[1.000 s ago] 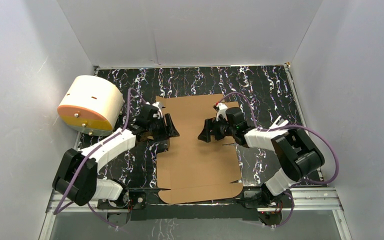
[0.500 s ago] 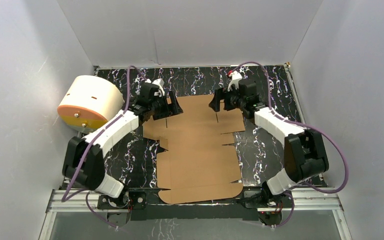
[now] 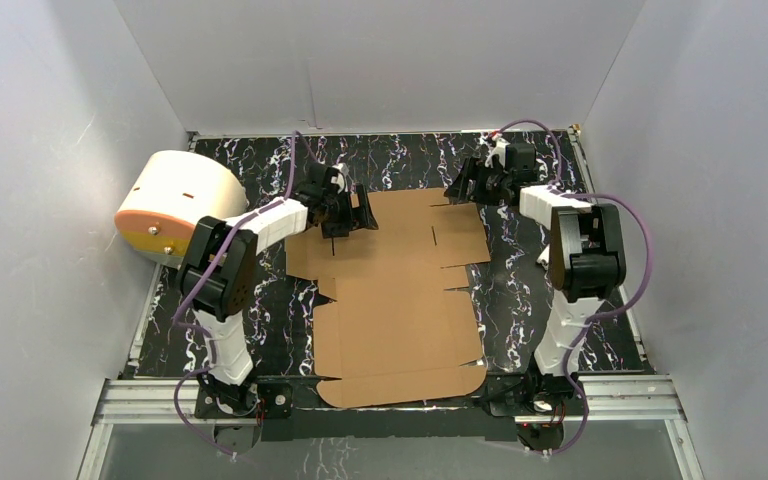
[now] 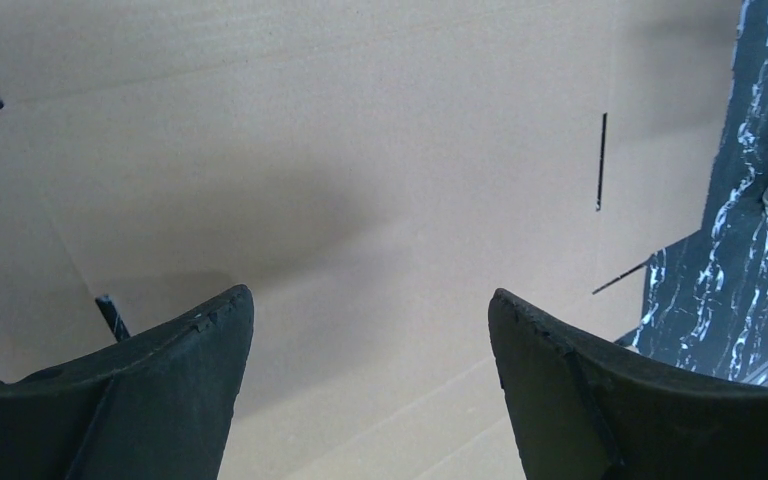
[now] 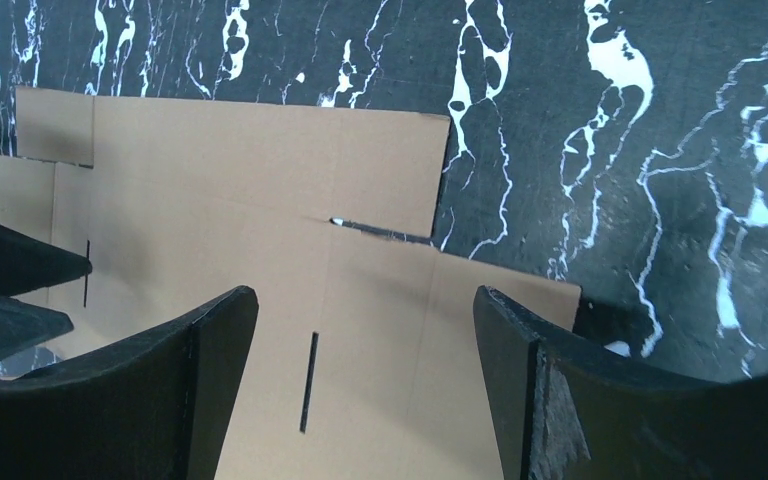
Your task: Fold the paper box
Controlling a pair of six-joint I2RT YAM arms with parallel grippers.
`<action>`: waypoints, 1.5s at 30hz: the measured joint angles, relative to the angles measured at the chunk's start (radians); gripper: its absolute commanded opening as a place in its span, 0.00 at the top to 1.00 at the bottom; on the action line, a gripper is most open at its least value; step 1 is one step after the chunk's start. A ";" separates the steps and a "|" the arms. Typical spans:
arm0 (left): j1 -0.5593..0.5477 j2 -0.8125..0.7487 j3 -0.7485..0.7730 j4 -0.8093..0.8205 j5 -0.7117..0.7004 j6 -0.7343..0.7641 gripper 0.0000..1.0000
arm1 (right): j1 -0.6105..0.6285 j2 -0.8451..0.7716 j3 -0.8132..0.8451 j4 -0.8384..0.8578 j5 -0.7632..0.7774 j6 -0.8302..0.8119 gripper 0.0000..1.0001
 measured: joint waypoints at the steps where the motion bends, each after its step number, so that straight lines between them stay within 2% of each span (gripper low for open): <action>1: 0.000 0.015 0.007 0.002 0.002 0.006 0.15 | -0.002 0.025 0.015 0.001 -0.008 0.007 0.12; 9: 0.000 0.084 0.044 0.006 0.018 0.035 0.16 | 0.005 0.161 0.107 0.005 -0.044 0.030 0.12; 17: 0.001 0.100 0.062 0.008 0.035 0.051 0.16 | 0.007 0.219 0.159 0.022 -0.055 0.036 0.12; 45: 0.008 0.112 0.064 0.021 0.078 0.053 0.17 | 0.052 0.227 0.162 0.048 -0.060 0.037 0.12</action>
